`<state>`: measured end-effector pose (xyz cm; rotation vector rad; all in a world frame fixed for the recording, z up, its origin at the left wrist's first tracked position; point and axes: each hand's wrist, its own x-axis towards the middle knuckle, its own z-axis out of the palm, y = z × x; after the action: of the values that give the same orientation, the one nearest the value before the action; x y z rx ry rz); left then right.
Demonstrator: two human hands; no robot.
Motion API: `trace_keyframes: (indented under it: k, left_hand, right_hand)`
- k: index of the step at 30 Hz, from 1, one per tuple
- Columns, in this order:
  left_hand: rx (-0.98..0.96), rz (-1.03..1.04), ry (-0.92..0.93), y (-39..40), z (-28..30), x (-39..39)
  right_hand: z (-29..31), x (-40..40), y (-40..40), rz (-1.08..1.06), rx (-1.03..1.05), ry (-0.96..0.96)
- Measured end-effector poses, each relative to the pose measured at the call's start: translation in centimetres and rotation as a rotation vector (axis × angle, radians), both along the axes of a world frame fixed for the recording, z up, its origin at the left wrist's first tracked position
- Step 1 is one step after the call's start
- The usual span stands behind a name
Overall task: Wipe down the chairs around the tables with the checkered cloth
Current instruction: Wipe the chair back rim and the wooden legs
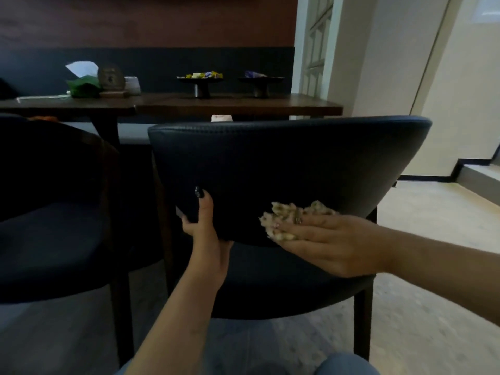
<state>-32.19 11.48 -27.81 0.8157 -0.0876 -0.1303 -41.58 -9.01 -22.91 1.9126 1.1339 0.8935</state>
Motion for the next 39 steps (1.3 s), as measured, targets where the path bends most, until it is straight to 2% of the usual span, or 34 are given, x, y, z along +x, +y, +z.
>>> trace_keyframes:
  k: [4, 8, 14, 17, 23, 26, 31, 34, 39]
  left_hand:
    - [-0.094, -0.186, -0.040, 1.3, -1.3, 0.8]
    - [-0.272, -0.211, 0.175, 1.8, -2.9, 1.8]
    - [-0.278, -0.290, 0.230, 2.6, -3.6, 3.0]
    - [-0.274, -0.318, 0.267, 2.7, -3.7, 3.2]
    - [-0.232, -0.332, 0.294, 2.4, -4.8, 3.8]
    - [-0.170, -0.348, 0.340, 2.7, -5.6, 3.9]
    - [-0.157, -0.404, 0.388, 3.1, -5.7, 4.6]
    - [-0.157, -0.430, 0.398, 3.2, -5.6, 4.7]
    - [-0.166, -0.515, 0.350, 4.1, -5.8, 4.7]
  right_hand:
    - [5.2, 0.1, 3.3, 0.153, 0.219, -0.130]
    - [5.2, 1.4, 5.8, 0.181, 0.238, -0.218]
    - [-1.0, 2.4, 5.2, 0.047, 0.016, -0.001]
    - [-1.4, 2.1, 5.7, 0.009, -0.040, 0.063]
    - [5.2, 1.7, 10.6, 0.234, 0.314, -0.050]
    - [8.2, 3.0, 11.7, 0.163, 0.407, -0.162]
    - [6.4, 4.4, 11.9, -0.030, 0.280, -0.386]
    - [3.4, 5.0, 11.7, -0.029, 0.243, -0.288]
    - [-1.6, 4.2, 10.5, -0.189, -0.033, -0.017]
